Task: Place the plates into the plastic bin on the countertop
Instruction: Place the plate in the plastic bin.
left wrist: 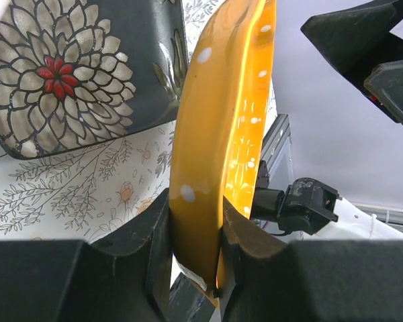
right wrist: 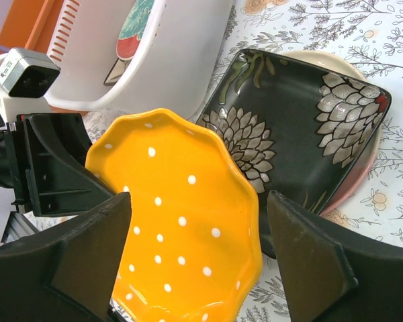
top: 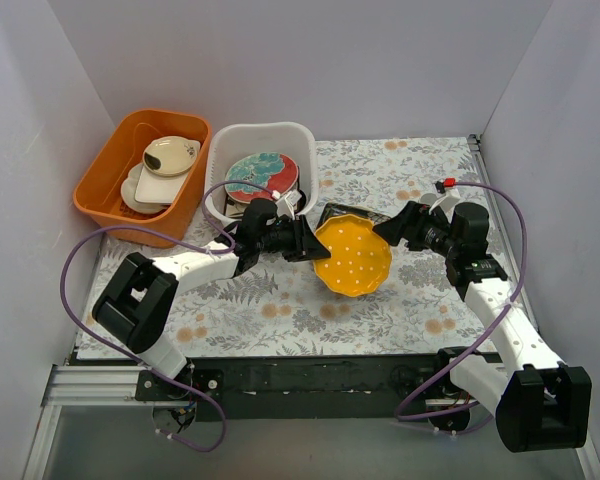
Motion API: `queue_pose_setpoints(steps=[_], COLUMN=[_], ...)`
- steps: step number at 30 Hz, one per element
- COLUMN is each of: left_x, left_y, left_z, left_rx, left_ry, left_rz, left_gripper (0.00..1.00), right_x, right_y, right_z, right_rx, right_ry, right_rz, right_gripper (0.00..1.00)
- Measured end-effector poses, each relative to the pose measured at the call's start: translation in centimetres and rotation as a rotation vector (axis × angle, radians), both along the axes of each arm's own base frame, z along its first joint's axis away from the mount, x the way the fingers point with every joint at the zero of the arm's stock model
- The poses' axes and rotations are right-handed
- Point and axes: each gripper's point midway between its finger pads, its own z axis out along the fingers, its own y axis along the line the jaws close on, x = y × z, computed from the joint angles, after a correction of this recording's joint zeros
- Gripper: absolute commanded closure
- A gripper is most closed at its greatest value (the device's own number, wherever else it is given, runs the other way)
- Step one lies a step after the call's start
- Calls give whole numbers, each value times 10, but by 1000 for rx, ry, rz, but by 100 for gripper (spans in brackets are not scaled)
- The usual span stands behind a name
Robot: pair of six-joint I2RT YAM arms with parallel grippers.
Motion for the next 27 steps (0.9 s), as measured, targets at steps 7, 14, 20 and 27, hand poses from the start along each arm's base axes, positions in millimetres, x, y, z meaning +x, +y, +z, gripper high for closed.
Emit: queue_pose_setpoints(steps=[7,14,20,27], left_x=[0,3,11,25], left_y=[0,-2,-4,-4], left_z=[0,4,16,25], left_rx=[5,10,27,68], left_ry=[5,-8,-45,-82], left_rz=[-1,-6,-7,24], left_gripper=[100,100,100,100], right_x=[0,1,1,-3], right_y=[-1,-1,-2,-6], right_z=[0,-1,-1,0], right_rx=[-8,-14,-20,-36], right_ry=[-5,-10,-11,-12], right_rz=[0,2,0,-23], right_gripper=[4,3,2,3])
